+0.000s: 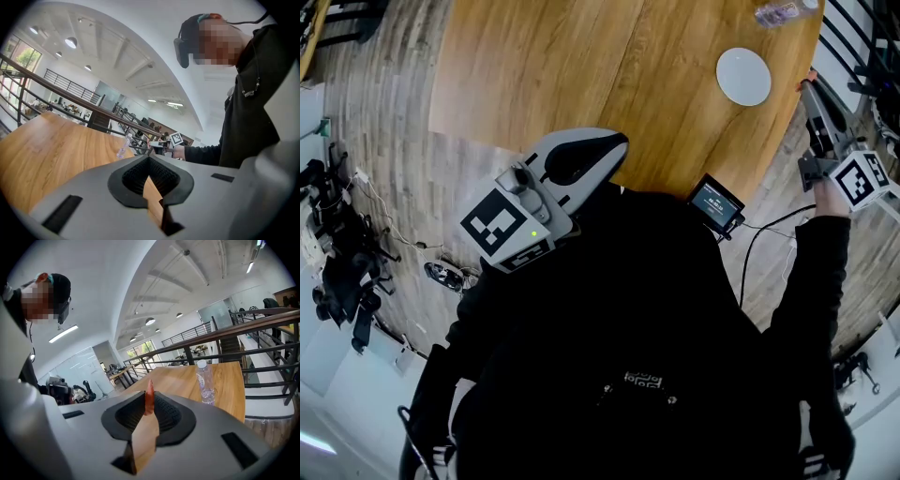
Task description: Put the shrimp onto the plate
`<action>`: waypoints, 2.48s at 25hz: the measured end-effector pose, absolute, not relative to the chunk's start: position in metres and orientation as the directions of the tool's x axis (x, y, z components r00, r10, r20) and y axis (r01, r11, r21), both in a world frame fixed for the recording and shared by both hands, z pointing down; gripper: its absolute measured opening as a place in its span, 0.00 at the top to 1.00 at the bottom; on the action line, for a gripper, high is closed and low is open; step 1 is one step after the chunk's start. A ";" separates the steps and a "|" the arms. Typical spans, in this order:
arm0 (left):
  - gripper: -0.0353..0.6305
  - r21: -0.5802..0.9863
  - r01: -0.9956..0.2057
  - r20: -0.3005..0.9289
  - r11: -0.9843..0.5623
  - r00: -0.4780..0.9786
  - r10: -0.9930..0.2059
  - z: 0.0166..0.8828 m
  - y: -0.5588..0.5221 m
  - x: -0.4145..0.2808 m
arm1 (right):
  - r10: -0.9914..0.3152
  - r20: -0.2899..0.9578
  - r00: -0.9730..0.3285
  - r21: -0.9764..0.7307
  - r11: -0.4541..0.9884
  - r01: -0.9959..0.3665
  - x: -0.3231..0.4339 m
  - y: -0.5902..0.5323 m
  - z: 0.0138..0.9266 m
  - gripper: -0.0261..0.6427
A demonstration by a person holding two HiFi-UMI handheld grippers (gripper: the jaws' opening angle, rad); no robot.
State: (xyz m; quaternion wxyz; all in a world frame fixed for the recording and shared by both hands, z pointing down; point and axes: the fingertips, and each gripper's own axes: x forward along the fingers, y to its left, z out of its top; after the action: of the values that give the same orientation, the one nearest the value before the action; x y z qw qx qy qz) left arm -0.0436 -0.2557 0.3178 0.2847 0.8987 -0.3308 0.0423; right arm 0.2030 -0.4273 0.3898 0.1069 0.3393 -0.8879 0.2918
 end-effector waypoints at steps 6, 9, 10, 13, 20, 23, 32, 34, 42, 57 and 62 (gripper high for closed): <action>0.94 0.494 -0.639 0.274 -0.590 0.759 -0.591 0.320 -0.250 -0.049 | -0.485 0.501 -0.716 -0.416 0.591 -0.691 0.202 -0.432 0.445 0.86; 0.94 0.495 -0.646 0.283 -0.582 0.753 -0.594 0.326 -0.250 -0.048 | -0.440 0.580 -0.685 -0.384 0.594 -0.707 0.203 -0.435 0.480 0.86; 0.94 0.492 -0.647 0.284 -0.582 0.752 -0.595 0.327 -0.249 -0.047 | -0.428 0.601 -0.675 -0.376 0.595 -0.711 0.202 -0.436 0.489 0.86; 0.94 0.489 -0.651 0.286 -0.581 0.749 -0.598 0.327 -0.241 -0.045 | -0.387 0.649 -0.655 -0.376 0.585 -0.718 0.201 -0.432 0.514 0.86; 0.94 0.487 -0.668 0.299 -0.563 0.733 -0.611 0.331 -0.236 -0.049 | -0.274 0.765 -0.582 -0.355 0.576 -0.737 0.208 -0.430 0.587 0.86; 0.94 0.493 -0.673 0.311 -0.551 0.728 -0.611 0.334 -0.236 -0.049 | -0.220 0.818 -0.532 -0.333 0.573 -0.749 0.214 -0.430 0.620 0.86; 0.94 0.509 -0.679 0.331 -0.530 0.722 -0.608 0.340 -0.231 -0.049 | -0.152 0.899 -0.411 -0.266 0.555 -0.788 0.223 -0.426 0.673 0.86; 0.94 0.507 -0.683 0.333 -0.526 0.718 -0.611 0.342 -0.229 -0.050 | -0.146 0.908 -0.393 -0.253 0.558 -0.791 0.223 -0.426 0.677 0.86; 0.94 0.512 -0.690 0.340 -0.511 0.709 -0.617 0.345 -0.228 -0.054 | -0.164 0.914 -0.372 -0.224 0.561 -0.797 0.223 -0.431 0.679 0.85; 0.94 0.525 -0.670 0.349 -0.525 0.732 -0.585 0.351 -0.221 -0.048 | -0.254 0.897 -0.361 -0.181 0.534 -0.826 0.240 -0.436 0.666 0.70; 0.94 0.522 -0.627 0.324 -0.579 0.773 -0.546 0.349 -0.221 -0.062 | -0.322 0.880 -0.350 -0.177 0.462 -0.869 0.240 -0.421 0.643 0.70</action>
State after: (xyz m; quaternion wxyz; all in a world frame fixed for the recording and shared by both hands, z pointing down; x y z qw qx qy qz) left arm -0.0619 -0.2211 0.3491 0.3182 0.8861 -0.3308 0.0639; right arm 0.2396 -0.4214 0.6433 0.4093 0.3966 -0.7507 0.3341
